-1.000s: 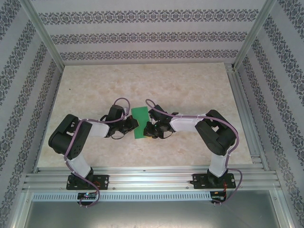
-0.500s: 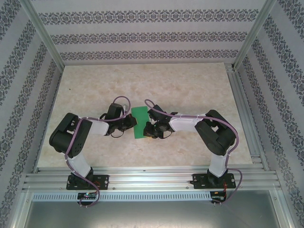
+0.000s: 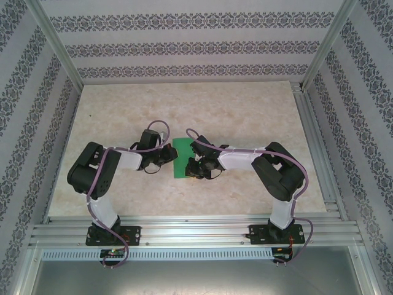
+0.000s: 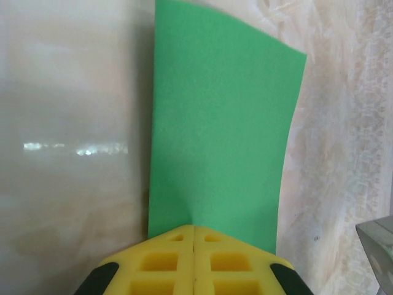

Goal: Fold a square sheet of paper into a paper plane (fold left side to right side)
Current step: First fold the square sheet of paper in half at the center of the table.

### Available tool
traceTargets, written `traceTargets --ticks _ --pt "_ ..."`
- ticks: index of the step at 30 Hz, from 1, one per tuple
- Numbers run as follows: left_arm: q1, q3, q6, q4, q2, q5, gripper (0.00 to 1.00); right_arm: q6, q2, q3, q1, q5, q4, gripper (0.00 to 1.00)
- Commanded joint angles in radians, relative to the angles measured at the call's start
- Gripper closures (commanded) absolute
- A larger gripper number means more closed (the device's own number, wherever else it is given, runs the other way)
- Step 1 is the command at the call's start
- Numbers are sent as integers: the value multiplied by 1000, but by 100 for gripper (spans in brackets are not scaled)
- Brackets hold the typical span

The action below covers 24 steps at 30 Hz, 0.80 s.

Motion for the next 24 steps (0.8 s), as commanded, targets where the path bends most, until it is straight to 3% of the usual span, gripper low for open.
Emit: traceTargets --ticks 1,24 --pt "46 65 63 0 41 -104 91 -18 59 -24 9 72 -127 85" --pt "106 272 121 -57 234 -123 91 -29 73 -1 11 65 -139 85"
